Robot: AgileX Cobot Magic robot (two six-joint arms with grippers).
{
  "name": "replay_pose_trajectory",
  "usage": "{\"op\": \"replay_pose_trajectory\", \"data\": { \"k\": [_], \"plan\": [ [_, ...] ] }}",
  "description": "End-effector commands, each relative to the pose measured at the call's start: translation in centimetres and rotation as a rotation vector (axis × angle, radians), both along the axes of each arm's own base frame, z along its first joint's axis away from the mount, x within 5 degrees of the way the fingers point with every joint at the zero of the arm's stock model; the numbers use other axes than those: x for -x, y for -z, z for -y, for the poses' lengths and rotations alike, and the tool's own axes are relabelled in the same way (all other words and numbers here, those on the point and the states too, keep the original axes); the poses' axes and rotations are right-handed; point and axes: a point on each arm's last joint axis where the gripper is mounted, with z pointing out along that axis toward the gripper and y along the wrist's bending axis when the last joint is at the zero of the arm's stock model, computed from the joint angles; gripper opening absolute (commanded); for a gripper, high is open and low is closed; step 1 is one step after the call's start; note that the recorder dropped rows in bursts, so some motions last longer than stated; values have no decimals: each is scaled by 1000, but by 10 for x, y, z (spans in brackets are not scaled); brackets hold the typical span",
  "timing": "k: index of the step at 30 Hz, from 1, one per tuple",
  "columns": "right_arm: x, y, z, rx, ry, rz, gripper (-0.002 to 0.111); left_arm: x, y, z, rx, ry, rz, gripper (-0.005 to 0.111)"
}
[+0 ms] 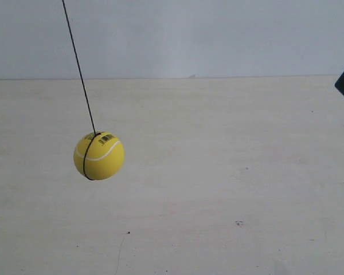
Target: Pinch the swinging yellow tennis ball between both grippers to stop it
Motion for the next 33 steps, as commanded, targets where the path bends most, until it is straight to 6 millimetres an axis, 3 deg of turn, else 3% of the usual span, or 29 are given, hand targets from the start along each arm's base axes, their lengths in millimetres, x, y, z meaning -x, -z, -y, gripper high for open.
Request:
{"op": "replay_pose_trajectory", "data": {
  "k": [1,3,6,8,29,33],
  "plan": [
    [1,1,1,-7,0,-5,0,-2,14,-9,-9,-149,-138,5],
    [1,1,1,-7,0,-5,0,-3,23,-12,-67,-221,-170,5],
    [1,1,1,-7,0,-5,0,-6,52,-15,-124,-261,-253,5],
    [1,1,1,-7,0,-5,0,-4,59,-15,-146,-257,-302,5],
    [1,0,1,-9,1,-6,0,0,59,-14,-126,-254,-289,5],
    [-2,4,2,118,63,67,0,0,59,-14,-126,-254,-289,5]
  ]
}}
